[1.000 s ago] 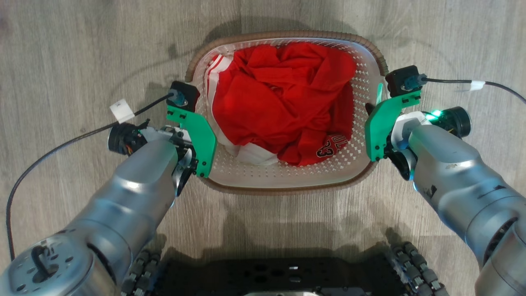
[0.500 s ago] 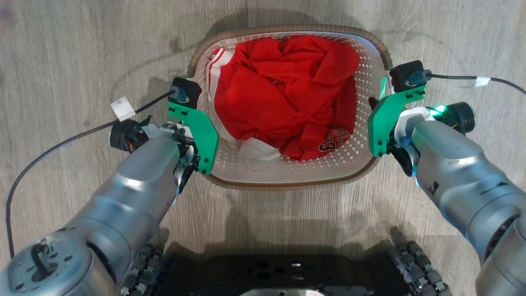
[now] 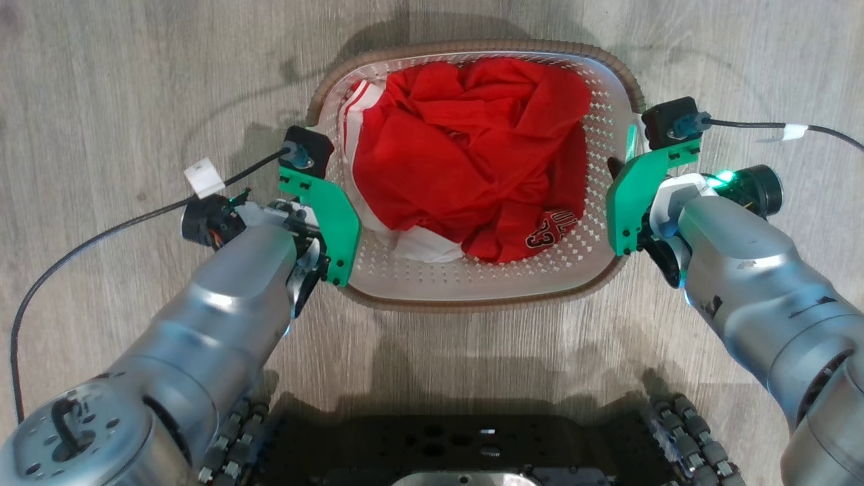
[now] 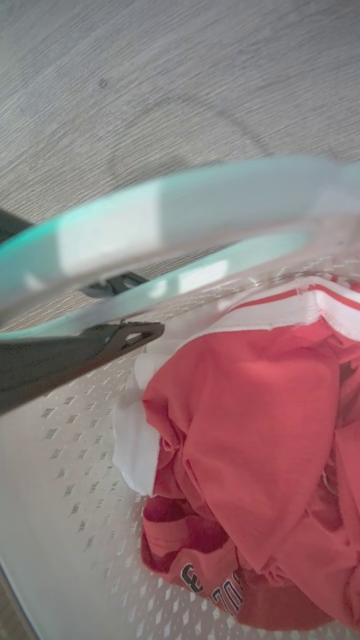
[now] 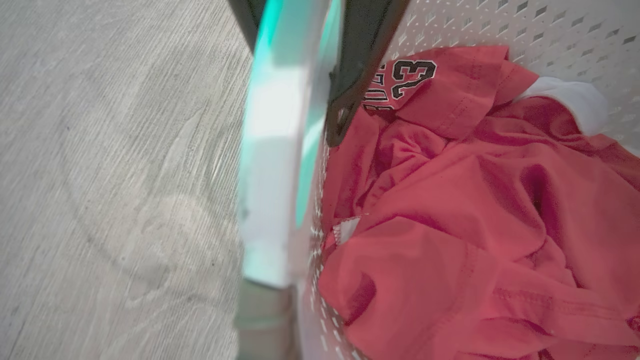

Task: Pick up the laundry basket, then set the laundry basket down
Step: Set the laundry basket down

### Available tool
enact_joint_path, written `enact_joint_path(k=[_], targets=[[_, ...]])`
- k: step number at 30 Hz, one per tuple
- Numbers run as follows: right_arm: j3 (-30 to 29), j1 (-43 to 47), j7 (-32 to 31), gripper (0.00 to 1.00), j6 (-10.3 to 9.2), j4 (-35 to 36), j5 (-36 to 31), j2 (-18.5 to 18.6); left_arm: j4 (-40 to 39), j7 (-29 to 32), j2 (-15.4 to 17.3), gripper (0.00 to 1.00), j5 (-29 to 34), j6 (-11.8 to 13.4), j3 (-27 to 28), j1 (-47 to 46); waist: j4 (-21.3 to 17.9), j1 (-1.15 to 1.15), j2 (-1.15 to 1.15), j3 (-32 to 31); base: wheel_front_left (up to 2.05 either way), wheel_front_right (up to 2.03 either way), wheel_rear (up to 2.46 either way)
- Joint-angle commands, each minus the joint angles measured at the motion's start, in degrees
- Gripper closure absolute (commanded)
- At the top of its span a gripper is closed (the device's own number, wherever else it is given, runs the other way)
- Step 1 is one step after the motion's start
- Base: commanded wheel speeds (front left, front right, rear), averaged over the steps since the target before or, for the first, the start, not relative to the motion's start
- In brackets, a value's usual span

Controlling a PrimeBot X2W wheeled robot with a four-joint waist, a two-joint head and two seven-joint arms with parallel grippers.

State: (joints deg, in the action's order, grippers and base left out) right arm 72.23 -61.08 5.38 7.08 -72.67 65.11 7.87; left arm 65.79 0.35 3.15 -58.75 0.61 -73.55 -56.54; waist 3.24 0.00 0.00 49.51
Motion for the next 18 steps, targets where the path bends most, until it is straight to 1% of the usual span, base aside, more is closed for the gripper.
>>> enact_joint_path(k=[1,2,3,5,9,14,18], targets=[[0.9,2.1,0.2,0.7,0.41,0.2,-0.3,-0.5,-1.5,-0.9,-0.3,0.69,0.5,0.1,0.2,-1.2,0.1,0.0,0.0,0.1,0.0,0.0,0.0],[0.8,1.9,0.5,0.51,0.41,0.1,-0.3,-0.5,-1.5,-0.9,-0.3,0.52,0.4,0.2,0.2,-1.2,0.1,0.0,0.0,0.2,0.0,0.0,0.0],[0.7,1.9,0.7,0.0,0.41,-0.1,-0.2,-0.4,-1.5,-1.0,-0.3,0.0,0.5,0.6,0.2,-1.3,0.2,0.0,0.0,0.3,0.0,0.0,0.0],[0.6,1.9,0.7,0.0,0.41,-0.3,0.0,-0.4,-1.4,-1.5,-0.3,0.0,0.3,1.4,0.2,-1.3,0.4,0.0,0.0,0.3,0.0,0.0,0.0],[0.6,2.2,0.6,0.0,0.41,-0.7,0.0,-0.5,-1.1,-1.6,-0.3,0.0,0.2,2.0,0.2,-1.2,0.6,0.0,0.0,0.0,0.0,0.0,0.0],[0.6,2.6,0.3,0.0,0.41,-0.9,0.1,-0.6,-0.5,-1.4,-0.3,0.0,0.4,2.3,0.2,-0.8,0.7,0.0,0.0,-1.1,0.0,0.0,0.0],[0.6,3.3,-0.2,0.0,0.41,-1.1,0.1,-0.8,-0.4,-0.9,-0.3,0.0,0.6,2.2,0.2,0.2,0.6,0.0,0.0,-3.2,0.0,0.0,0.0]])
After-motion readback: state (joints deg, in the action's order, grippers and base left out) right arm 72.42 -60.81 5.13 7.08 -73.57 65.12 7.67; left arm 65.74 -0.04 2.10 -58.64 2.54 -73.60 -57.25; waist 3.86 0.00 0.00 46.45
